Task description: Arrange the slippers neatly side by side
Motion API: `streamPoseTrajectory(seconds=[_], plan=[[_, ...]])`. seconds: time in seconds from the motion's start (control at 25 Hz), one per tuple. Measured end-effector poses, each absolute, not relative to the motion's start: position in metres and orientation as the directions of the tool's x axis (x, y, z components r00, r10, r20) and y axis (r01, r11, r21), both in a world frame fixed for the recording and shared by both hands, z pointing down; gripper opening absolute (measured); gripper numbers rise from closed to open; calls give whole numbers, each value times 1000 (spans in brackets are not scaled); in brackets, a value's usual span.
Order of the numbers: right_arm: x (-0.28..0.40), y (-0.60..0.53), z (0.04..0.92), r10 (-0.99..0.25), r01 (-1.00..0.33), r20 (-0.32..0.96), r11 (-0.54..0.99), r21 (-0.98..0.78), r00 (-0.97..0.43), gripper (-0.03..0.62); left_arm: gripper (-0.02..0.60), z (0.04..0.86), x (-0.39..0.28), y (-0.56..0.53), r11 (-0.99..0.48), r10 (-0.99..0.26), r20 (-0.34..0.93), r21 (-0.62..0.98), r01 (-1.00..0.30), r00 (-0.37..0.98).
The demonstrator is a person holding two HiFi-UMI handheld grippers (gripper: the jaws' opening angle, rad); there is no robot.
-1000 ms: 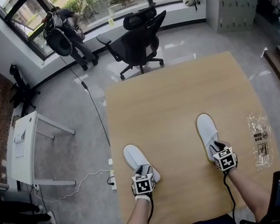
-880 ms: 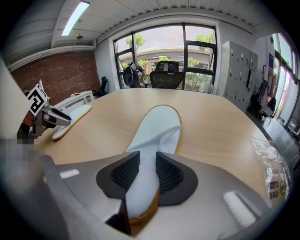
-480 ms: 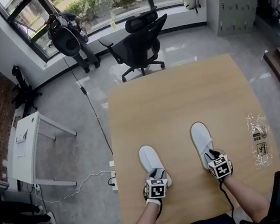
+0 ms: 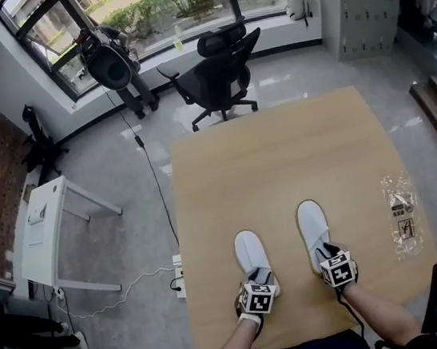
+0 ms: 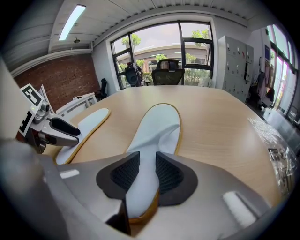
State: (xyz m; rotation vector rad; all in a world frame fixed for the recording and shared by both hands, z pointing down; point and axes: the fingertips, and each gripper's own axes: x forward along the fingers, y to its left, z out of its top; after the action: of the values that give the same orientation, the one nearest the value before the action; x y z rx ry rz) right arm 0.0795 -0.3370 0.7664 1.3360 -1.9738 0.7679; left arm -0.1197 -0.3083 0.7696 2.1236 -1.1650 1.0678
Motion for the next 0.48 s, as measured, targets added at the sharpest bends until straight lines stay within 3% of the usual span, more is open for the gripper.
streamPoseTrajectory(seconds=[0.48], plan=[[65,-288,764,-568,-963,788,244,-117,-240,114,169,768,-92,-274,-593,-435,821,48,-804,370]])
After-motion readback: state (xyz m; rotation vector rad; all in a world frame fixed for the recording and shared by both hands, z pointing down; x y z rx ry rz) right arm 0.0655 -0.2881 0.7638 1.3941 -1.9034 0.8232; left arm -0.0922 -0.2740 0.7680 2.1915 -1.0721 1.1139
